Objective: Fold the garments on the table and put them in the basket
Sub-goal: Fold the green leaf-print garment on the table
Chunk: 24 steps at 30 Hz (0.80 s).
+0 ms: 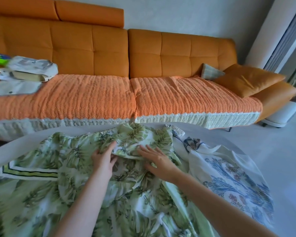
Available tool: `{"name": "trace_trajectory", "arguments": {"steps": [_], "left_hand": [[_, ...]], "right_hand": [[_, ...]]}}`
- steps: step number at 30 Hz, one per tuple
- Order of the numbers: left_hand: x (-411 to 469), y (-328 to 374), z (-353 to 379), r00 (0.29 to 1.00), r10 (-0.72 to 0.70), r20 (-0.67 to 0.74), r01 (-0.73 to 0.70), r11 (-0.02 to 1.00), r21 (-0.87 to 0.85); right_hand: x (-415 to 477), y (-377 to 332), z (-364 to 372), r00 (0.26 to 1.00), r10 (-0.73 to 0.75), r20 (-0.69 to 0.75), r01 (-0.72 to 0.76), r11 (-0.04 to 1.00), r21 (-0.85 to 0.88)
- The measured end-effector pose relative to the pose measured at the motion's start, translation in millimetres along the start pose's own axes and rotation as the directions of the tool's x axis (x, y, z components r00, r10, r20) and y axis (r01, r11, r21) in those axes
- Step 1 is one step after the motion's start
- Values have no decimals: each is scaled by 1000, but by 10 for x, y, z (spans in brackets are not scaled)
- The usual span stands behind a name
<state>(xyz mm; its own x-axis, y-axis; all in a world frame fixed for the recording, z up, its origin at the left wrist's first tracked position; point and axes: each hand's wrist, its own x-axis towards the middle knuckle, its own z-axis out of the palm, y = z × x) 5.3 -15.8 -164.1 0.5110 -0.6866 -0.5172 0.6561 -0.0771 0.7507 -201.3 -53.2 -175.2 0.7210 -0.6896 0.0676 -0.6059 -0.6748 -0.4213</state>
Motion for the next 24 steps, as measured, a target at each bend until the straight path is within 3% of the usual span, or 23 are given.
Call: {"name": "trace_trajectory", "arguments": {"steps": [2,8,14,15,16,18,19,20,22,24], "left_hand": [[84,57,-25,1000,-1,-4,1,1000,-10],[4,169,-331,943,331,-20,-311,904,293],[9,250,-594,954,298,15,-280,875,394],[-27,263,-594,939,341,38,-317,820,477],[-62,276,-590,898,433,73,-384,693,611],[-102,311,-556,714,649,263,-526,250,813],[-91,306,-513,624,675,395,-579,60,813],[-74,288,-449,592,631,501,-615,-48,787],[33,232,-315,678,483,555,-603,-67,795],[239,209,-223,788,427,443,-485,-10,874]], "right_hand": [[-20,100,-48,997,63,35,-61,997,-51],[-168,358,20,966,158,204,-121,975,-185],[-167,400,-76,960,162,228,-170,985,15],[-161,402,-116,963,175,204,-190,980,56],[-146,403,-157,969,193,155,-206,976,74],[-57,399,-223,973,226,37,-228,972,61],[14,392,-238,972,234,-1,-234,971,53],[98,379,-235,970,241,-16,-240,970,46],[257,343,-180,964,266,1,-265,963,37],[370,316,-84,955,294,46,-295,955,25]]}}
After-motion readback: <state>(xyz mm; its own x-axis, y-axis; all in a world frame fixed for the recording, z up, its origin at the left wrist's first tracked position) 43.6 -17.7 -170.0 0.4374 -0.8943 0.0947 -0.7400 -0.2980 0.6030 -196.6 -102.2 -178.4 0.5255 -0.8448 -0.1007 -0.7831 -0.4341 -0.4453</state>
